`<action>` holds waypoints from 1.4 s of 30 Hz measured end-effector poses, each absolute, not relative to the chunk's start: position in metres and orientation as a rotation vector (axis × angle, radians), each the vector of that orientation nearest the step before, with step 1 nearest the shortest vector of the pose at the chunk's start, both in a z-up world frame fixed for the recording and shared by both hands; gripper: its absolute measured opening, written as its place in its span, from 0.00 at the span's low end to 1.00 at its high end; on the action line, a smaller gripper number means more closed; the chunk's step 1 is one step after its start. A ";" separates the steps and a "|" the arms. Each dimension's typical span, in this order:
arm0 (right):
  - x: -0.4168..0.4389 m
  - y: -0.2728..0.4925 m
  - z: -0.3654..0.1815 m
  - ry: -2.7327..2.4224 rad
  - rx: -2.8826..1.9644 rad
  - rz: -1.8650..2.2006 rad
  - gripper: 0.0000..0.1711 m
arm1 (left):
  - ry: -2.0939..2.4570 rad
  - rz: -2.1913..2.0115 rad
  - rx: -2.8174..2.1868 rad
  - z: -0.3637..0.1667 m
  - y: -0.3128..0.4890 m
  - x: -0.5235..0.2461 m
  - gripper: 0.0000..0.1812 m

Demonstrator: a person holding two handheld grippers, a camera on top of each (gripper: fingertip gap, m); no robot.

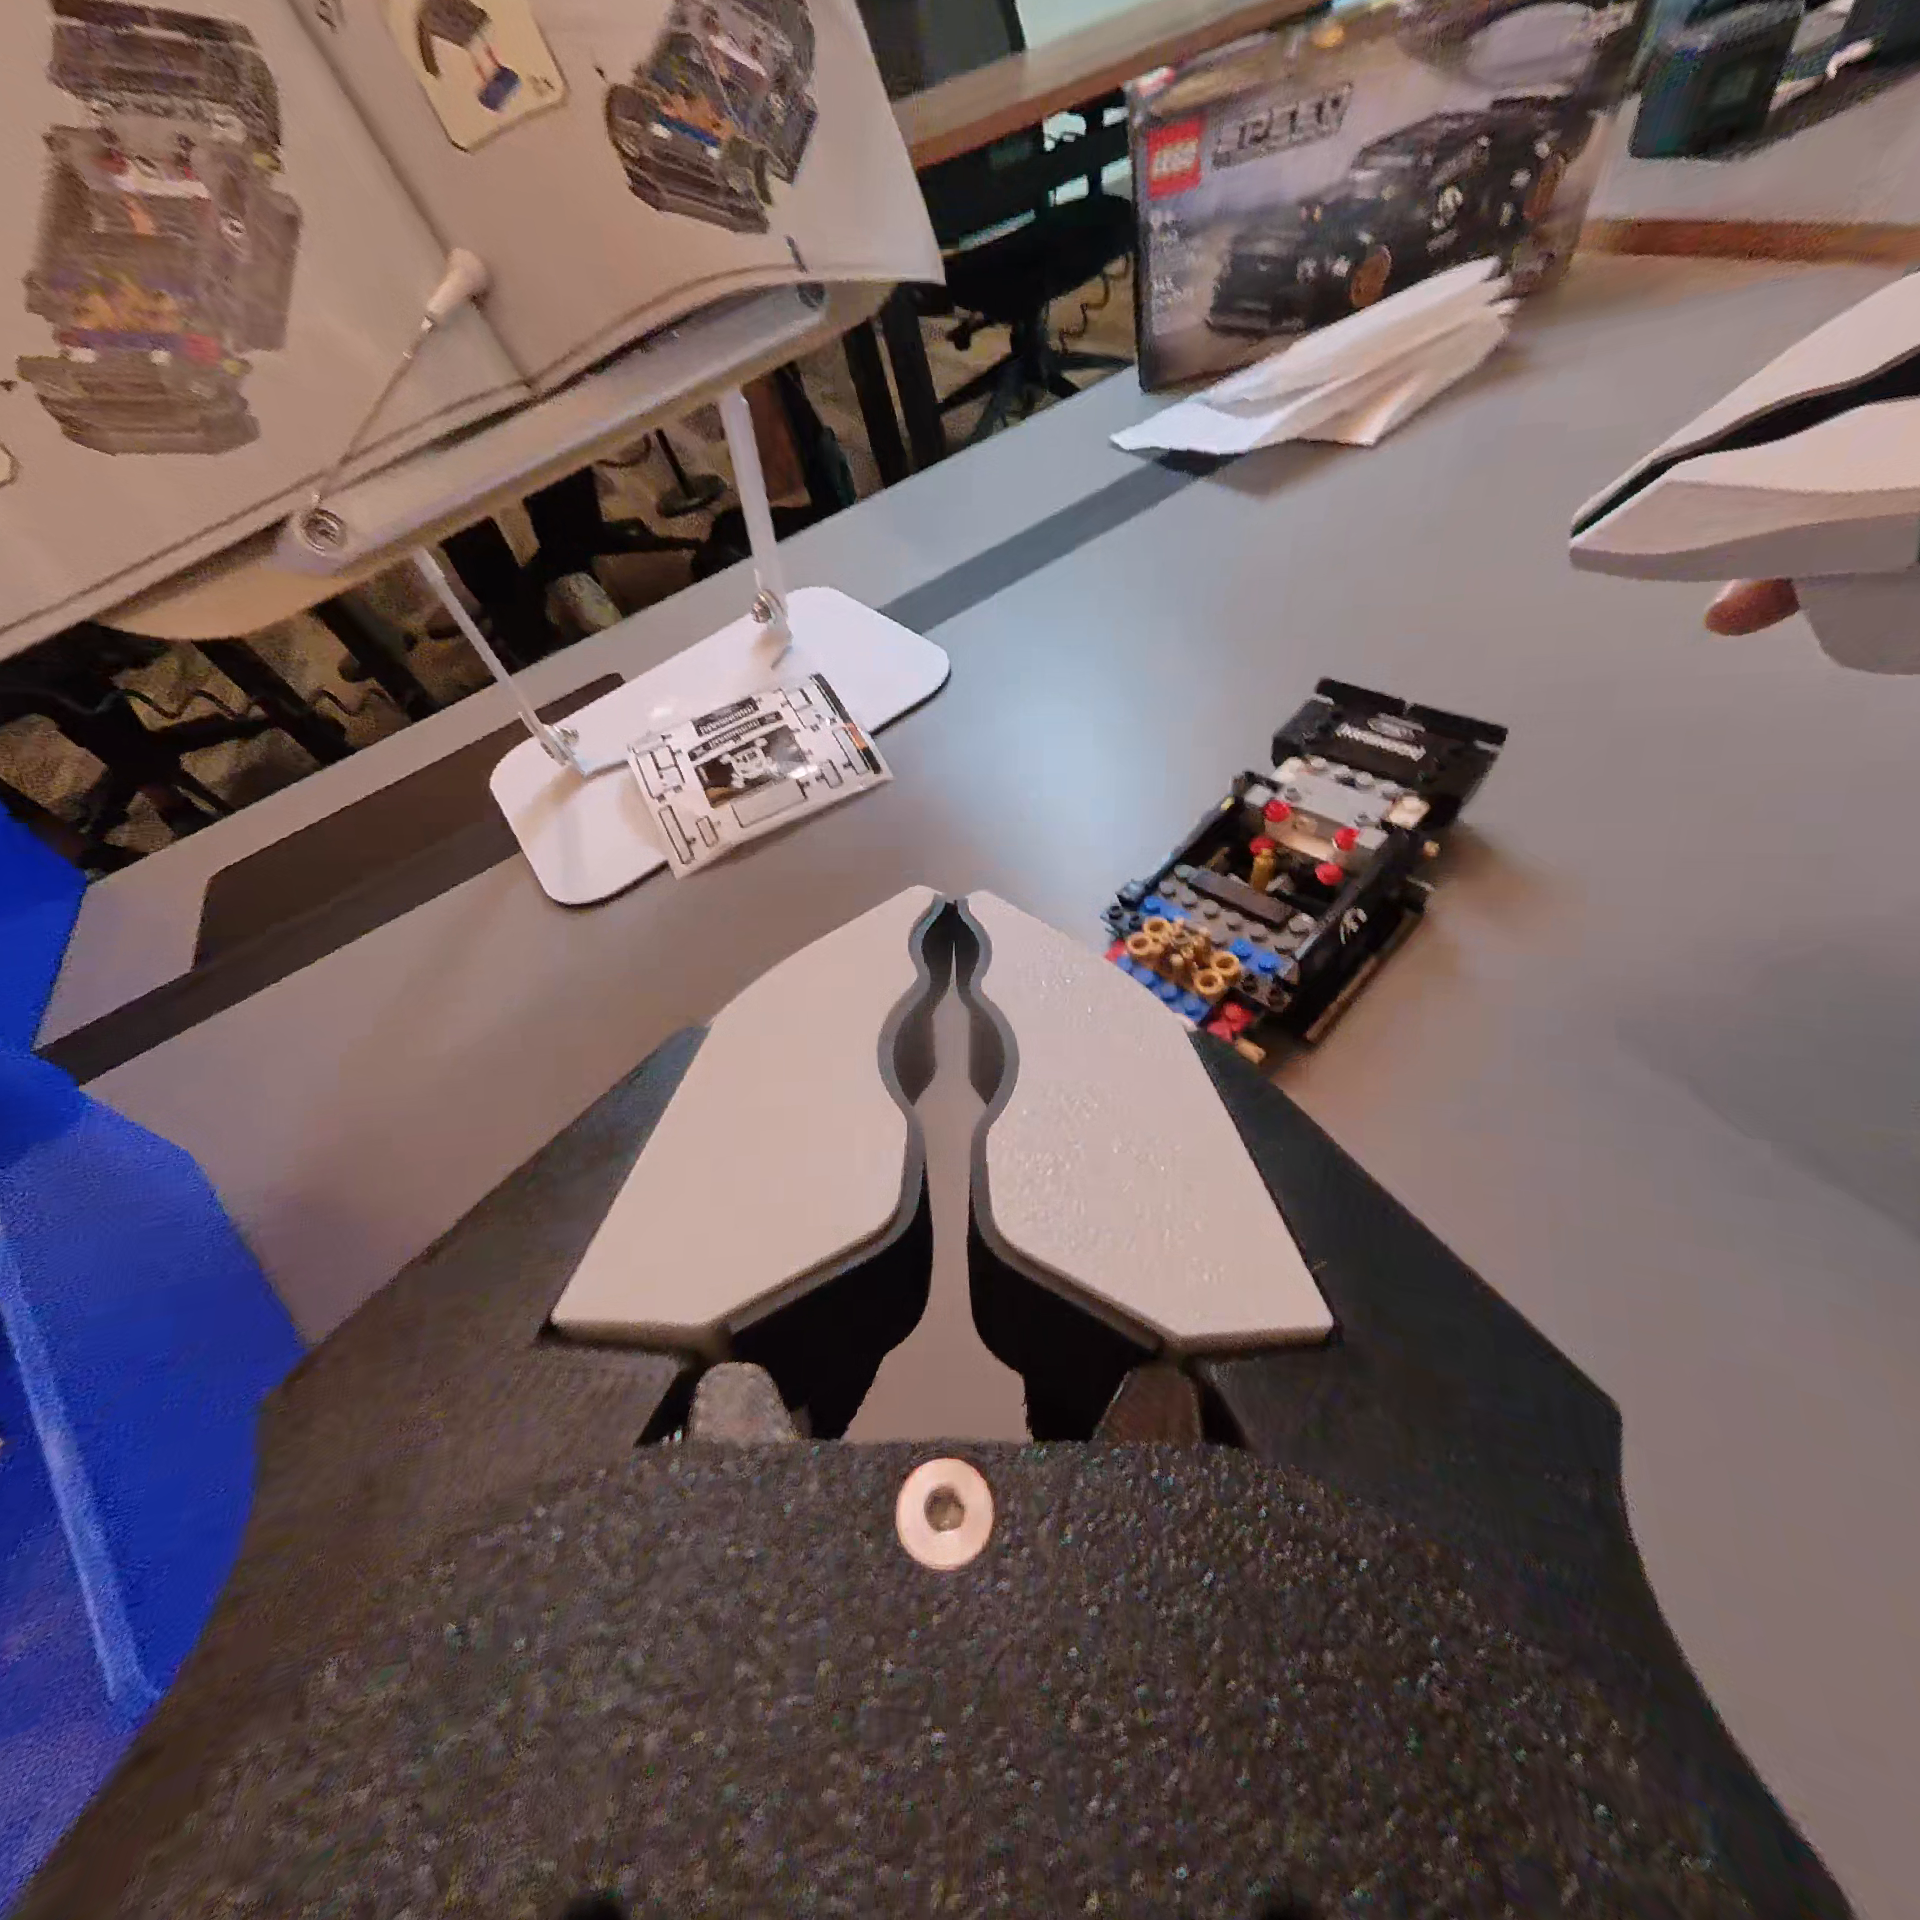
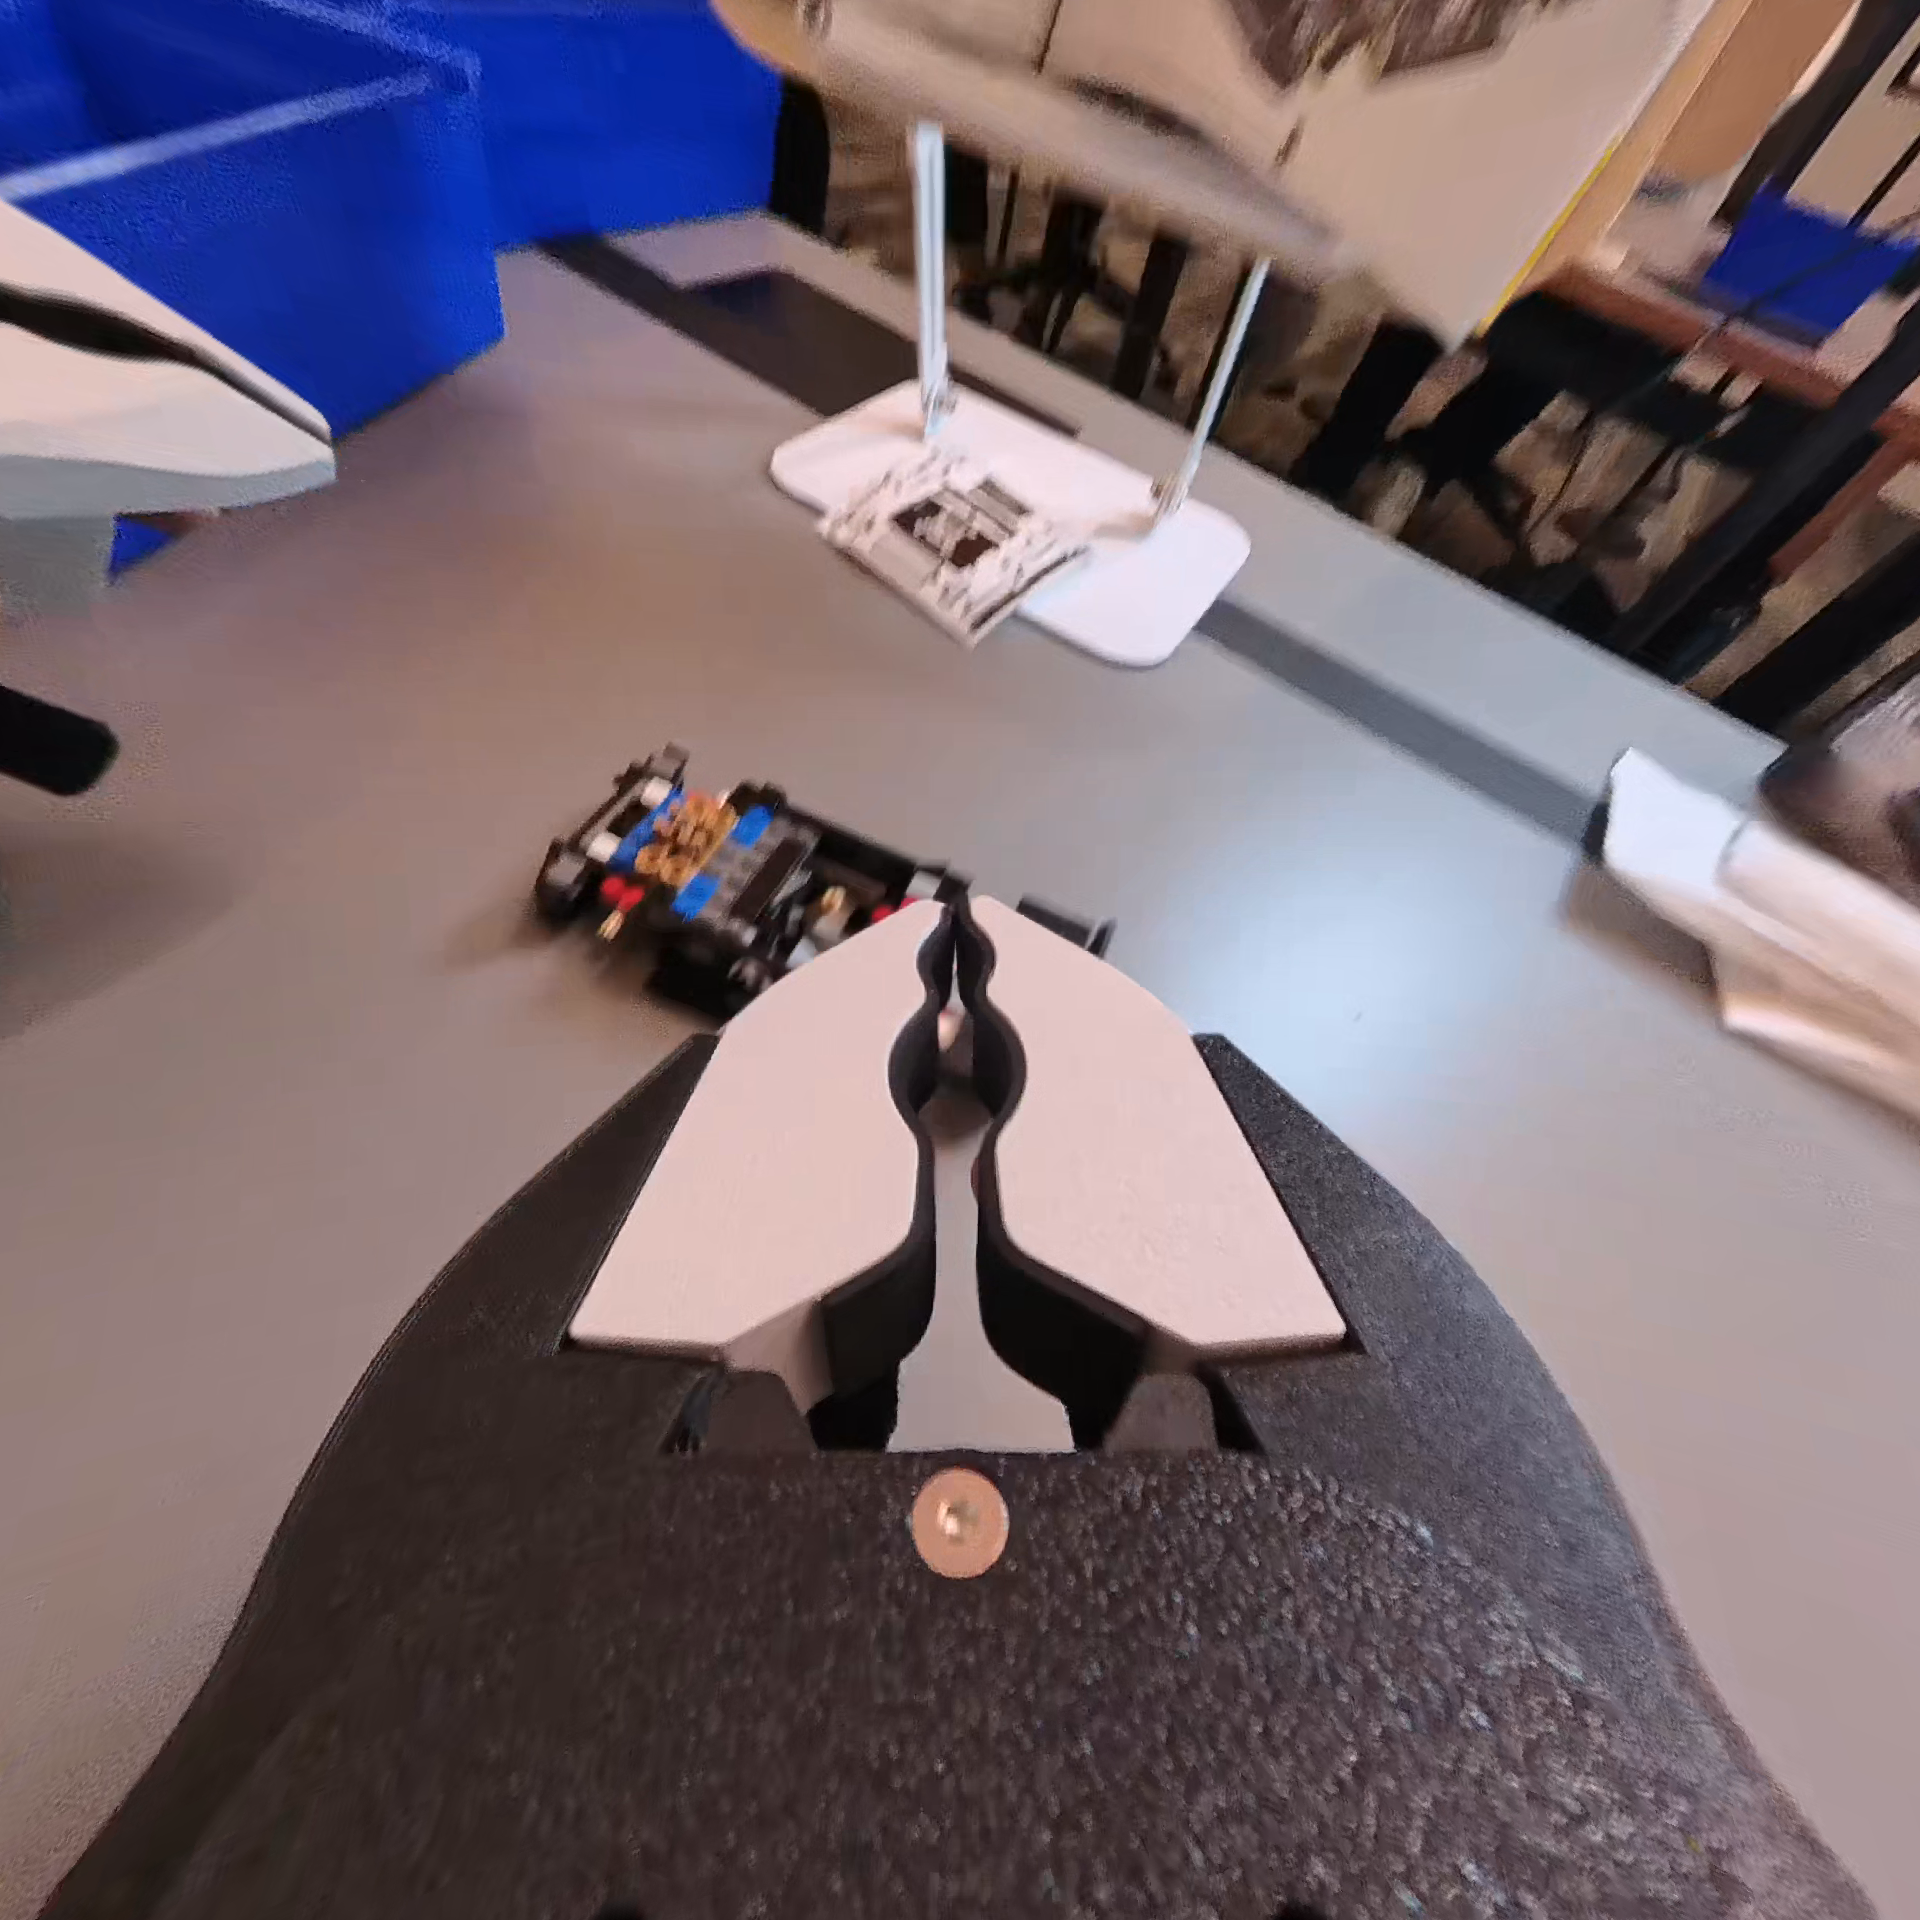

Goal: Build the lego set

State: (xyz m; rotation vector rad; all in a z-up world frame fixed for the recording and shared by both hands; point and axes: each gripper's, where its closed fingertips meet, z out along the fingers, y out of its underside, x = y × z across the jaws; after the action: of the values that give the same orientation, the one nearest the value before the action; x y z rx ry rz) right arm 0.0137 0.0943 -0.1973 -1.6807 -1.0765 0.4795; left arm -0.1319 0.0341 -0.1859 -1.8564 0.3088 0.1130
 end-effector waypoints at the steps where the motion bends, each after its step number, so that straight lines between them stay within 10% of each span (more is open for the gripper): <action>1: 0.016 0.087 -0.209 -1.079 -1.712 0.485 0.00 | 0.340 0.113 -1.901 -0.194 0.027 -0.127 0.00; 18: 0.036 0.046 -0.260 -1.062 -1.844 0.454 0.00 | 0.295 0.043 -2.061 -0.262 -0.003 -0.078 0.02; 24: 0.034 0.043 -0.262 -1.092 -1.832 0.448 0.00 | 0.270 -0.012 -2.048 -0.260 -0.002 -0.077 0.20; 28: 0.027 0.032 -0.265 -1.176 -1.828 0.527 0.35 | 0.240 -0.082 -2.062 -0.261 -0.001 -0.076 0.43; 42: 0.025 0.028 -0.266 -1.207 -1.804 0.511 0.41 | 0.254 -0.053 -2.085 -0.266 -0.001 -0.076 0.44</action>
State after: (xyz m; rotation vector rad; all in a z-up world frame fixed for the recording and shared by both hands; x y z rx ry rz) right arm 0.0249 0.0275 -0.2658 -1.8038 -1.2072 0.5109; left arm -0.0756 -0.0014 -0.2662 -2.0846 0.2536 -0.0528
